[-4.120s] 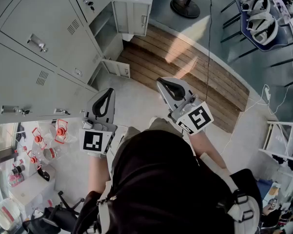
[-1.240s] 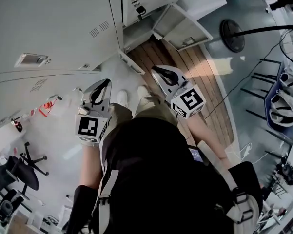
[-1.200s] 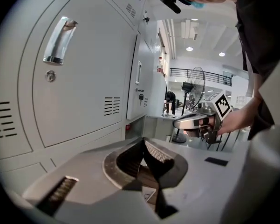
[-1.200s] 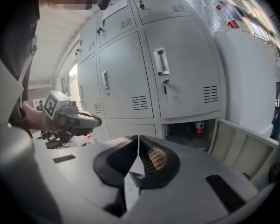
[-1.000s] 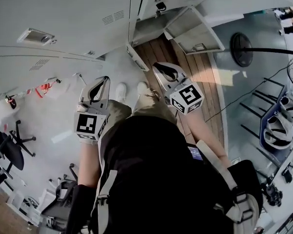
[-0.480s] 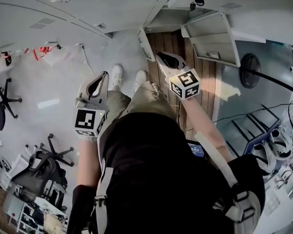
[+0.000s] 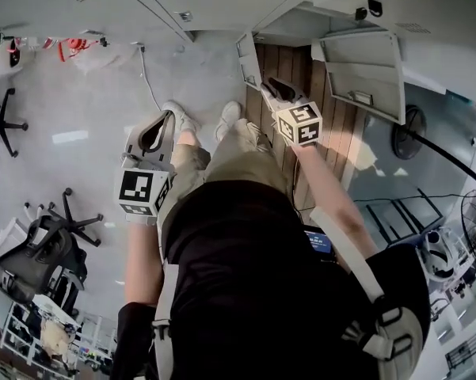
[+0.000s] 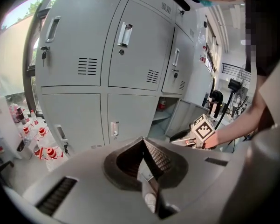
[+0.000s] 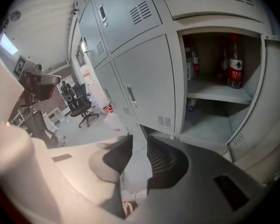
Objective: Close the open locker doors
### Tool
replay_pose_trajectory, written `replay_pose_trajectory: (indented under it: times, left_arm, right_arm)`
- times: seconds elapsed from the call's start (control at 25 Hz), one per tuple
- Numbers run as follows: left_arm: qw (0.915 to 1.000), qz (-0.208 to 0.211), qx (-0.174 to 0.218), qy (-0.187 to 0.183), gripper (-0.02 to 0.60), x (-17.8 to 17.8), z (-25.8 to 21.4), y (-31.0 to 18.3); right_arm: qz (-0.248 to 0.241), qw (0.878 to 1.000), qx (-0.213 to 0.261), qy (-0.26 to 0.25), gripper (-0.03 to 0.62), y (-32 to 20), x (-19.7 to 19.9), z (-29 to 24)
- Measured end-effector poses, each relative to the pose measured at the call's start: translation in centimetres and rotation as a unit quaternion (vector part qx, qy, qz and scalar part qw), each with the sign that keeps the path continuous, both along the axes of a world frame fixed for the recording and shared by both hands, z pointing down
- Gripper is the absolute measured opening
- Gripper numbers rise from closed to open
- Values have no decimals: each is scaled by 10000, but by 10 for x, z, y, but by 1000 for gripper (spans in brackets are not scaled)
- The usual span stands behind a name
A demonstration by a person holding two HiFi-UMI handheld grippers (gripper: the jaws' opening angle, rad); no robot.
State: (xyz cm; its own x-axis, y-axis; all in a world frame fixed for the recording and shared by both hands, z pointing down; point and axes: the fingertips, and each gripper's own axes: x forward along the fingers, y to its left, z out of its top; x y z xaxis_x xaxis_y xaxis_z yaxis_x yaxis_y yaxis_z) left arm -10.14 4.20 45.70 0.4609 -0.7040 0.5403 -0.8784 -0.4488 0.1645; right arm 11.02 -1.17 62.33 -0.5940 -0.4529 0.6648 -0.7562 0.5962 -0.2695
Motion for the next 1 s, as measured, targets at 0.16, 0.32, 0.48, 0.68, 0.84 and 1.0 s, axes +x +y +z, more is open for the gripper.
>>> replay_pose_trajectory:
  times: [0.16,0.32,0.48,0.68,0.84,1.0]
  left_arm:
    - [9997,-125,-183,-51,8,-11,15,5]
    - [9994,-173,-278,-120,8,-21,27,7]
    - [9989,-174,-405,-152,8,-27,37,11]
    - [9976,-94,-622,-287,8,-30,52,15]
    - [9969,-78,-732,-292,8,-30,60,16]
    - [9961,2,-824,-326,8,-31,67,18]
  right_arm:
    - [3,9995,-247,213,110,6,0,37]
    - [49,9983,-440,378,127,10,-1,71]
    - [147,9963,-661,528,141,15,2,102]
    - [341,9921,-984,695,156,16,8,138]
    - [445,9883,-1182,855,163,17,14,165]
    - [524,9836,-1363,1058,172,18,22,190]
